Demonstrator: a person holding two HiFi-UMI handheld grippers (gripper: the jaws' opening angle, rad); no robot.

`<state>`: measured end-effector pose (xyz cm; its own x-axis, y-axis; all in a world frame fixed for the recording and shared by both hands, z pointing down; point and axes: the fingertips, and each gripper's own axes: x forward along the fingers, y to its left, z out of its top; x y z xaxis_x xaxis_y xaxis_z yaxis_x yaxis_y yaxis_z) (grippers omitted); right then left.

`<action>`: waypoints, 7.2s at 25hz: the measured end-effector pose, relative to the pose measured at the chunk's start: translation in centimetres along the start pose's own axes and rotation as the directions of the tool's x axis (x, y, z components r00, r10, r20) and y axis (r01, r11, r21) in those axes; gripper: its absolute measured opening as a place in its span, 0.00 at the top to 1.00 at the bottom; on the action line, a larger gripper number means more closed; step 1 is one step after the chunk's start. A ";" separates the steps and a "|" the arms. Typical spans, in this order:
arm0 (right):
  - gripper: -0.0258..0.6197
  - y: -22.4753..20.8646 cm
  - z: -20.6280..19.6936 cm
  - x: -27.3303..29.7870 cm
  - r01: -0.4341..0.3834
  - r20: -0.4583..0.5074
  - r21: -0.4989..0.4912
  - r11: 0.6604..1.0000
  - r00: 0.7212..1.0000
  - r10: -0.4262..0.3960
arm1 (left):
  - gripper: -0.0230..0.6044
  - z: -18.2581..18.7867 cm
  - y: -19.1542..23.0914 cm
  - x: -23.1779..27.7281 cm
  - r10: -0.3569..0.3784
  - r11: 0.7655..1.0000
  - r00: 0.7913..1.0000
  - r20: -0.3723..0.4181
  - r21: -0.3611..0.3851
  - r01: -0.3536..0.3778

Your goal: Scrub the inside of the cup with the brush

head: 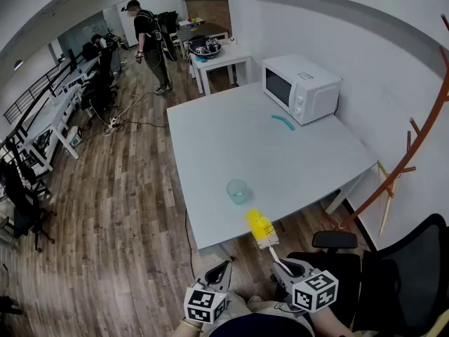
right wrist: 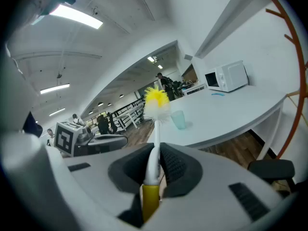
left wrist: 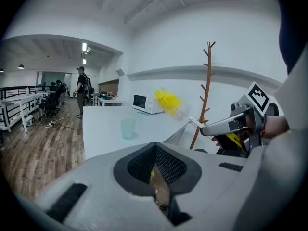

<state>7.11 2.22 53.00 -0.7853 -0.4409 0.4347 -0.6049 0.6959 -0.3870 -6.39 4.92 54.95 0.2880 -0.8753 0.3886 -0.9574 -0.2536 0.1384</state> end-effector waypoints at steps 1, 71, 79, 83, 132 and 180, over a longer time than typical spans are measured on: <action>0.88 0.0 -0.1 -0.1 -0.001 0.000 -0.002 1.000 1.000 0.001 | 0.93 0.2 -0.1 0.1 0.001 1.000 1.000 0.002 -0.002 -0.001; 0.88 -9.0 5.7 12.8 0.240 -0.097 0.197 0.951 0.969 -0.225 | 0.37 -0.3 12.3 30.6 -0.241 0.939 0.947 -0.213 0.194 0.283; 0.88 -8.3 5.6 12.5 0.209 -0.113 0.141 0.968 0.974 -0.194 | 0.37 1.0 12.4 28.9 -0.214 0.945 0.961 -0.177 0.211 0.249; 0.88 -7.7 5.5 11.6 0.186 -0.122 0.083 0.979 0.977 -0.176 | 0.37 2.1 12.1 26.8 -0.181 0.949 0.972 -0.152 0.232 0.213; 0.88 -4.4 1.7 0.3 -0.432 -0.515 -0.855 0.288 0.776 -0.364 | 0.37 -1.5 -4.3 11.1 -0.094 0.800 0.990 -0.108 0.584 0.140; 0.88 -0.3 -0.9 0.1 -0.319 -0.692 -0.464 0.826 0.713 -0.114 | 0.37 -1.1 -2.6 8.5 -0.058 0.765 0.994 -0.097 0.635 0.107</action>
<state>7.34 2.48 53.88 -0.3993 -0.0011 0.9168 -0.1885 0.9787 -0.0809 -1.47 -1.36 58.91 0.3441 -0.8148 0.4665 -0.7157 -0.5493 -0.4314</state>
